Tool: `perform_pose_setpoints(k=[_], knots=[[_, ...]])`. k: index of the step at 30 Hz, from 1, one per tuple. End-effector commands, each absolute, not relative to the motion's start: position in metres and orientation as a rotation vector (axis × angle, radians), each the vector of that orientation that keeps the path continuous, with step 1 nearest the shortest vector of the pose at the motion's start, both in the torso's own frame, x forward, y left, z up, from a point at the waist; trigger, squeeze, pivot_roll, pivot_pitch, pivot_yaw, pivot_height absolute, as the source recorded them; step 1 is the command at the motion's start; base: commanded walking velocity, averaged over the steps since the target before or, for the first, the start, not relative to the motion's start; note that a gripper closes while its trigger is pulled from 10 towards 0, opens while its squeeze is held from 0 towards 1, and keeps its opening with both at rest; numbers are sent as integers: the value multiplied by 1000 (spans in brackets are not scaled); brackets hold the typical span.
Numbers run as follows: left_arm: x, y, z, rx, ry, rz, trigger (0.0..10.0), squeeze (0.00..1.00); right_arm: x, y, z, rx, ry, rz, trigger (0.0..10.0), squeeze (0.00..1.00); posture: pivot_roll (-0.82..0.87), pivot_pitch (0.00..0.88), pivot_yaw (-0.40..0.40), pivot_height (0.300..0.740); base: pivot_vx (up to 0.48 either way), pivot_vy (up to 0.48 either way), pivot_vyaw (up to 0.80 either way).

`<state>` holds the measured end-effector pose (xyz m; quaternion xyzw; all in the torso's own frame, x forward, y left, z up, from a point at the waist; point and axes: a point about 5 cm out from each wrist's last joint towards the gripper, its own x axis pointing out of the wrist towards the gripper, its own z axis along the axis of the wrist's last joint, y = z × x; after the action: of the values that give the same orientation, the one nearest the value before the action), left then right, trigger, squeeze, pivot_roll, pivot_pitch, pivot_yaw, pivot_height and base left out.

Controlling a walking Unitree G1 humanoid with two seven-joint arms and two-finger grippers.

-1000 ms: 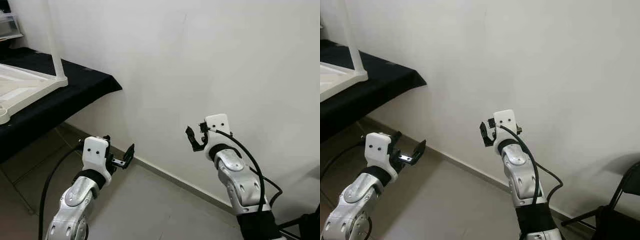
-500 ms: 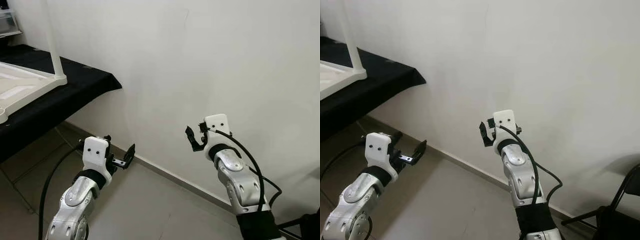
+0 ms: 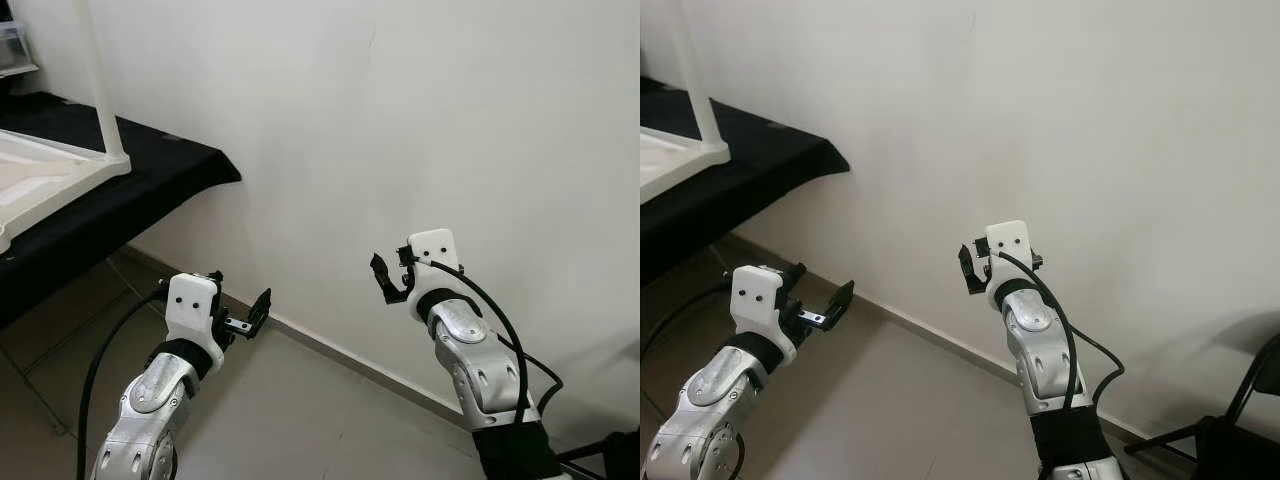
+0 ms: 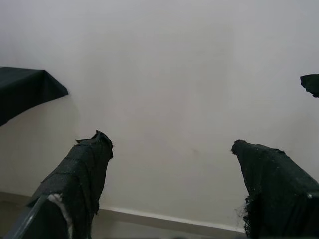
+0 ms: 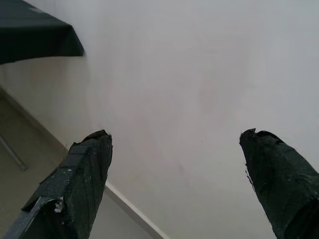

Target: Building children table

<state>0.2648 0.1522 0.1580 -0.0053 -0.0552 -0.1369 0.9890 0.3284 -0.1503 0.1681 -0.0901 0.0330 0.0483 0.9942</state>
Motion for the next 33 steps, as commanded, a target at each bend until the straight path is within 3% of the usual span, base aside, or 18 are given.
perform_pose_setpoints(k=[1, 33], knots=[[266, 150, 158, -14, -102, -292, 10000, 0, 328, -154, 164, -184, 75, 81, 10000, 0, 70, 0, -114, 740, 262, 0, 0], [264, 146, 157, -10, -103, -321, 10000, 0, 328, -153, 161, -188, 81, 86, 10000, 0, 72, 0, -115, 740, 17, 0, 0]])
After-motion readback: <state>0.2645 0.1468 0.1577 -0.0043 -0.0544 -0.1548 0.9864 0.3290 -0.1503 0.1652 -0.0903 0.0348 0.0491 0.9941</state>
